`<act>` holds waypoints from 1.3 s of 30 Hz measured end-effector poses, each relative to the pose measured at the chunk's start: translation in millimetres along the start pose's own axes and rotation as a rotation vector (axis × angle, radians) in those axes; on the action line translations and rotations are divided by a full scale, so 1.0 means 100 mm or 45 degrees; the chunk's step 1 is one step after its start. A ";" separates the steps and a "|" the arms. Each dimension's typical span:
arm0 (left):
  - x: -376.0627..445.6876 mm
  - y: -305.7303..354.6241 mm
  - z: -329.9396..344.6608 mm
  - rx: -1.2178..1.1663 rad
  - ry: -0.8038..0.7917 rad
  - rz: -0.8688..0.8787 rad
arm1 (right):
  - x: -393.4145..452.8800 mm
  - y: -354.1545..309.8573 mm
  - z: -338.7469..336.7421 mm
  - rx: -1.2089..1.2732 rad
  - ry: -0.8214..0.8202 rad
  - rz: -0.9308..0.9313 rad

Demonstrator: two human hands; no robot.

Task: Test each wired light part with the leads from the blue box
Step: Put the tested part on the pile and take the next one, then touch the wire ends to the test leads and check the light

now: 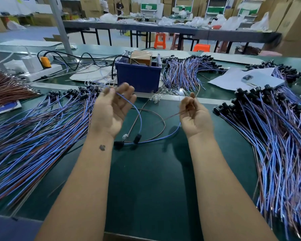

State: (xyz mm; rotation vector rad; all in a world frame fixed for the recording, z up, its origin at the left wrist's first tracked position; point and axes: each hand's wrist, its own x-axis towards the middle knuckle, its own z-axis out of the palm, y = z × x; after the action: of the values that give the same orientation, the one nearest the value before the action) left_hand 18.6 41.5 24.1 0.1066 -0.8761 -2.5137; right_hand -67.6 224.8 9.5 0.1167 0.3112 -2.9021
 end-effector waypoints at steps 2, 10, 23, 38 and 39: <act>0.00 -0.15 0.03 0.413 0.028 0.004 | 0.00 0.05 -0.02 -0.282 0.040 -0.062; 0.03 -0.37 -0.07 1.348 -0.116 -0.009 | -0.07 0.33 -0.04 -1.427 -0.005 -0.308; 0.01 -0.36 -0.02 1.347 -0.092 0.321 | -0.12 0.56 -0.10 -1.808 -0.167 -0.497; 0.19 -0.26 -0.22 1.279 0.099 0.365 | -0.02 0.41 -0.13 -1.898 0.076 -0.549; 0.20 -0.26 -0.22 1.321 0.102 0.369 | -0.02 0.40 -0.13 -1.891 0.115 -0.528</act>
State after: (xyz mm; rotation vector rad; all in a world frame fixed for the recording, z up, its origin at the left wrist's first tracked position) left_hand -4.8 37.6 -7.7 0.3699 -1.8991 -1.5603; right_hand -56.0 189.8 -10.7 -0.0829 2.4917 -2.1761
